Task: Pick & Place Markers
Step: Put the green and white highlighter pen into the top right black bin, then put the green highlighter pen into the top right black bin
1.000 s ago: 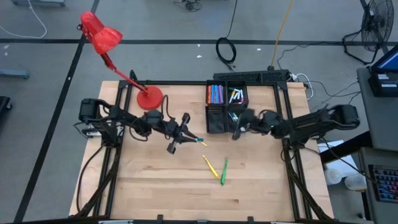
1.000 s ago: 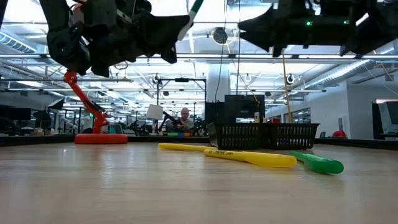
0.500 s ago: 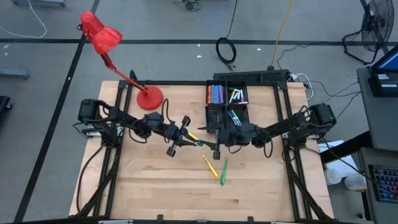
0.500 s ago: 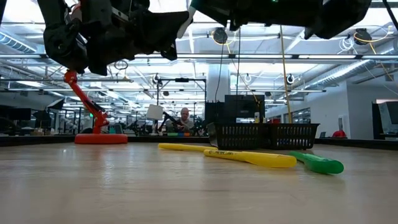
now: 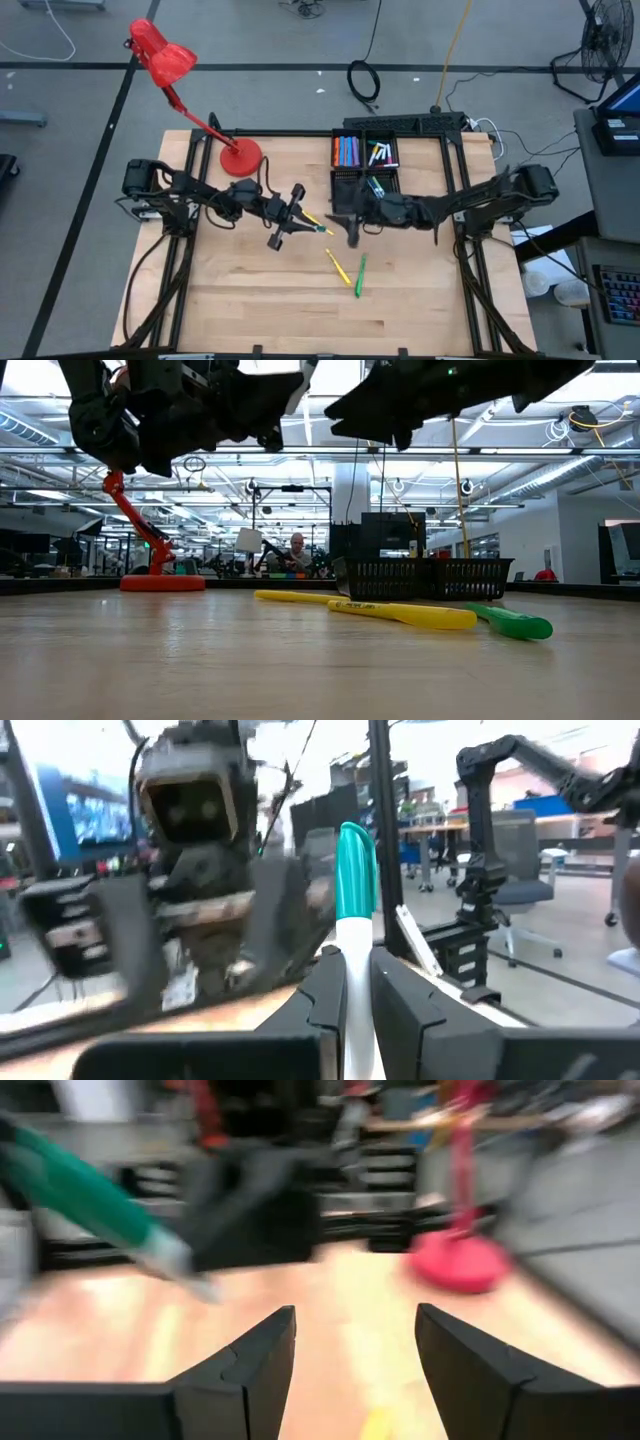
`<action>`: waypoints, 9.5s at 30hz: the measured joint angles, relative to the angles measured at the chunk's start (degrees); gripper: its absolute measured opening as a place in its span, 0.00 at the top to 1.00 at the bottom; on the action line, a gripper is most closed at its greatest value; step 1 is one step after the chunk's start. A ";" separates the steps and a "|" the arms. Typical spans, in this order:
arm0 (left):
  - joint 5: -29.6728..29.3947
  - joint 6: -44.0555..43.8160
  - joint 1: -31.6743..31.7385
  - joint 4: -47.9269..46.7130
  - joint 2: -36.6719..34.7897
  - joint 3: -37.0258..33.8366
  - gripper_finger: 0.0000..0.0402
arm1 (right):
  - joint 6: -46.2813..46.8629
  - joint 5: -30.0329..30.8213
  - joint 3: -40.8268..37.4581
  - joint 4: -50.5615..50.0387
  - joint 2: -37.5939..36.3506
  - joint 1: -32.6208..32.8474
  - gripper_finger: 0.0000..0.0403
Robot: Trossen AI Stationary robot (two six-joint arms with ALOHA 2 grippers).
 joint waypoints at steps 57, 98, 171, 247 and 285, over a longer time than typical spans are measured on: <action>-3.00 -3.15 0.58 -6.60 0.04 0.04 0.94 | -12.26 15.73 -5.96 1.28 -1.13 -7.34 0.91; -7.87 -1.51 0.48 -8.31 0.02 0.04 0.94 | 2.57 23.19 -29.51 23.52 -2.46 -25.37 0.41; -28.76 16.51 4.98 -18.22 0.00 0.00 0.94 | 9.46 -3.18 8.39 -75.67 14.40 -29.07 0.92; -28.74 14.99 4.98 -18.52 0.02 0.00 0.94 | 17.25 -9.24 8.13 -79.56 13.36 -29.30 0.70; -28.74 15.08 4.98 -18.97 0.02 0.02 0.94 | 12.11 -8.90 13.64 -80.37 7.81 -28.78 0.98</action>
